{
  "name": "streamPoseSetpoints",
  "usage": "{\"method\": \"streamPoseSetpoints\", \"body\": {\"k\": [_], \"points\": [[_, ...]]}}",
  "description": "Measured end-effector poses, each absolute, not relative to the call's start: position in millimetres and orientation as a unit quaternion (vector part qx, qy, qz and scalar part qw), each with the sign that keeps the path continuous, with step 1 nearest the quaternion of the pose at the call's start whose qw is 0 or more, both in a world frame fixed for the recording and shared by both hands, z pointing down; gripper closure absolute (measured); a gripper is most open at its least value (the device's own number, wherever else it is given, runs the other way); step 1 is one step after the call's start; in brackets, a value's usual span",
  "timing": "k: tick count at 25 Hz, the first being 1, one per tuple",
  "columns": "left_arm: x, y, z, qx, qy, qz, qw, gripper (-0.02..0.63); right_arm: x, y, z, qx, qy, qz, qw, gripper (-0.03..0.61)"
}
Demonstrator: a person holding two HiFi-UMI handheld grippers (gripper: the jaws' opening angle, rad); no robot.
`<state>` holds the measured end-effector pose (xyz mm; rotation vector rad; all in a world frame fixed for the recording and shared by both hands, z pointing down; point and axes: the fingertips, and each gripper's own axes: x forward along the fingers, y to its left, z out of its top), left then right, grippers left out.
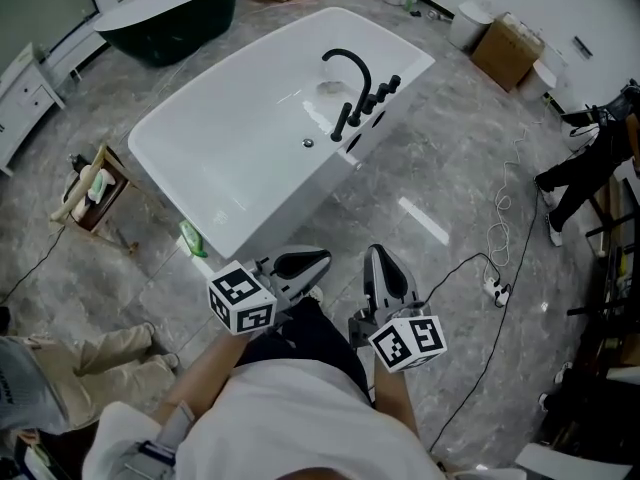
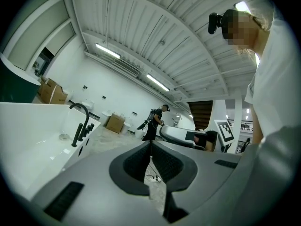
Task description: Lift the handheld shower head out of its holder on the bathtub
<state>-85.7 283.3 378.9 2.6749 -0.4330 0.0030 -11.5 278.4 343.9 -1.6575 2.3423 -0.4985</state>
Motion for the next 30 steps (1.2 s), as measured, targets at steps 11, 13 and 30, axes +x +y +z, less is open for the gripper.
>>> {"method": "streamPoseSetpoints", "body": {"k": [11, 13, 30], "points": [[-54.8, 204.5, 383.3, 0.963, -0.171, -0.006, 0.209, 0.594, 20.0, 202.2, 352.0, -0.558, 0.801, -0.183, 0.117, 0.560], [-47.6, 192.1, 385.9, 0.963, -0.173, -0.004, 0.209, 0.594, 26.9, 190.5, 354.8, -0.558, 0.801, -0.184, 0.115, 0.560], [-15.5, 134.6, 404.2, 0.959, -0.178, 0.009, 0.219, 0.594, 52.9, 128.8, 367.7, -0.534, 0.816, -0.196, 0.107, 0.560]]}}
